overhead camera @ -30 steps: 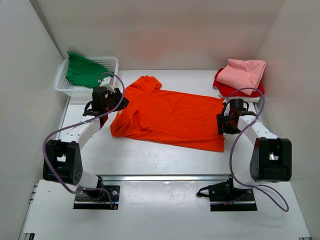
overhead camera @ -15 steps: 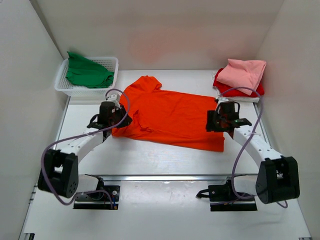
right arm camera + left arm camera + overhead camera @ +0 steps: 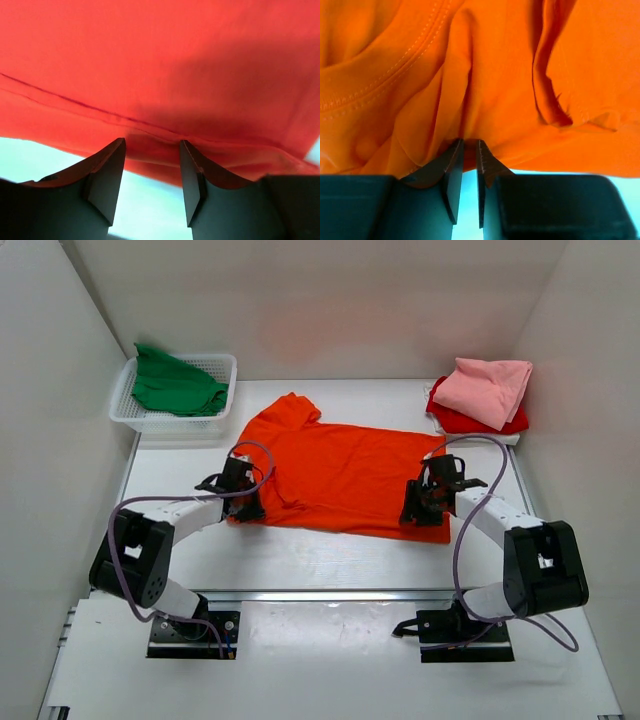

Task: Fold and stack the t-shirts
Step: Fold the flattened tshirt in 1/3 of the way

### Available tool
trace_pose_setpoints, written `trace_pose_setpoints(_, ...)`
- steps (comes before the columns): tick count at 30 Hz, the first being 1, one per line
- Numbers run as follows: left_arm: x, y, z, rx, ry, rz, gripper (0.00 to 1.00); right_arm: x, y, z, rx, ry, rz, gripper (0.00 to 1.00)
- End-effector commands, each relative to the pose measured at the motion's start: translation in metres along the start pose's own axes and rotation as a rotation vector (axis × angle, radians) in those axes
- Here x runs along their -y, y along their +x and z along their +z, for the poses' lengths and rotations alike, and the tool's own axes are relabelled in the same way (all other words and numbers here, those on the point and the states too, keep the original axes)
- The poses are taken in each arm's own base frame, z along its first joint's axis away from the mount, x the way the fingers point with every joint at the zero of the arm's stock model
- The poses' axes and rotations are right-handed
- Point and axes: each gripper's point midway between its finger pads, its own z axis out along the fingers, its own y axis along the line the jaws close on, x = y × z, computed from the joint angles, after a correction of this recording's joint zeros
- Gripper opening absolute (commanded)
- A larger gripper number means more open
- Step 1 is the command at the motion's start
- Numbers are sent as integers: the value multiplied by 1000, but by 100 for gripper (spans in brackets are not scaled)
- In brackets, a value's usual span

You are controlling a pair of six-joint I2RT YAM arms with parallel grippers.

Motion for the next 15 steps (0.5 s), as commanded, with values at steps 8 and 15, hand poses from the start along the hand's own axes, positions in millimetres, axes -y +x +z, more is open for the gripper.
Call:
trace_pose_setpoints(8, -15, 52, -61, -71, 0, 24, 25, -11, 65, -23, -197, -2, 45, 43)
trace_pose_setpoints(15, 31, -38, -149, 211, 205, -22, 25, -18, -15, -84, 30, -11, 21, 44)
